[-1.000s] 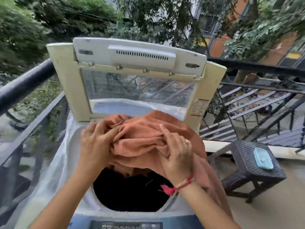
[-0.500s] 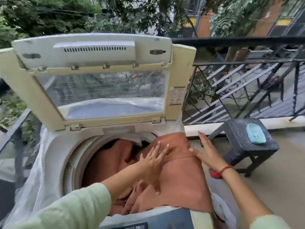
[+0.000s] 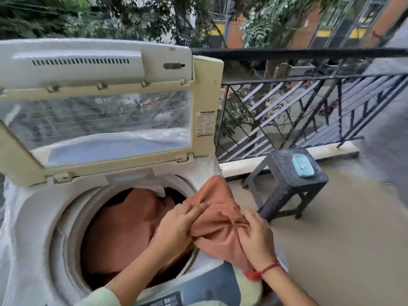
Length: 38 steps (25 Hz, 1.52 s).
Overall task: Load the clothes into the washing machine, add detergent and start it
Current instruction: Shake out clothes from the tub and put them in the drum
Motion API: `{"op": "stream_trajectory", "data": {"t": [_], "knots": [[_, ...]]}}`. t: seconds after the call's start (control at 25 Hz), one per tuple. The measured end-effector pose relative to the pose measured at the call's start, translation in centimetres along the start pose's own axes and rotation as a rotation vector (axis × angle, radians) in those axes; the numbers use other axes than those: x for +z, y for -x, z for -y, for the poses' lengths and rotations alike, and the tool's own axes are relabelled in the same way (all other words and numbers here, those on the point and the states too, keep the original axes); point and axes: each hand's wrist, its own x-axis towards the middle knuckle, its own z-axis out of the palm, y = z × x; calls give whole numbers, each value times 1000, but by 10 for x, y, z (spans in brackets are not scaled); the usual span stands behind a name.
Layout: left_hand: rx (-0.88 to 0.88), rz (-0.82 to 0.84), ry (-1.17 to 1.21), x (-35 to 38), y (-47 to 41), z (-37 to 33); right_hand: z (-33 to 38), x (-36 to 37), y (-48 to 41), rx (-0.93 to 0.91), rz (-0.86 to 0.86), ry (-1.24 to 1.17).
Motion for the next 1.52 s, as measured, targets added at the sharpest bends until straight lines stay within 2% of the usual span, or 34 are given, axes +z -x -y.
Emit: {"op": "stream_trajectory", "data": {"t": [0.12,0.24,0.32,0.36,0.4,0.44,0.52,0.56,0.6,0.64,0.68,0.72,0.8,0.88,0.96,1.0,1.04,1.12,1.2,1.28,1.32,1.4,1.52], "knots": [[-11,-335,-68,-69,5,-1,67,-17,-17,-236,-131,56],[-121,-636,-165,-138,37,12,153,-21,-30,-597,-287,18],[-253,-723,-261,-163,59,29,194,1,-36,-689,-263,23],[-324,-700,-330,-165,69,45,203,21,-38,-673,-217,78],[-384,-590,-434,-160,78,65,203,45,-38,-626,-129,203],[-445,-352,-534,-154,87,83,196,71,-37,-559,66,353],[-537,406,-525,-139,92,105,168,105,-29,-426,661,609],[-545,786,-431,-132,89,100,150,111,-24,-394,934,635],[-552,1052,-339,-127,80,90,133,105,-24,-371,1106,565],[-527,1128,-280,-120,67,81,119,91,-29,-347,1102,412],[-475,1064,-259,-114,56,69,105,72,-38,-317,986,243],[-413,914,-271,-104,44,61,89,51,-50,-301,812,144],[-327,662,-248,-72,19,55,48,10,-78,-211,595,162],[-276,667,-111,-25,-2,51,-4,-9,-88,68,539,50],[-242,743,56,10,-21,39,-40,-2,-70,387,512,-230],[-216,760,124,20,-26,37,-56,5,-53,430,555,-400],[-187,761,163,27,-29,36,-69,11,-33,406,589,-542],[-173,691,179,32,-24,42,-72,18,-8,443,648,-626],[-164,549,83,35,-6,42,-64,11,-6,524,565,-671],[-136,374,25,31,12,34,-63,-1,2,508,513,-741],[-134,332,-1,25,17,30,-59,-5,5,473,465,-704],[-121,253,-69,0,20,24,-50,-6,8,356,300,-410],[-21,-27,-205,-51,20,28,-13,-1,8,129,35,-165]]}}
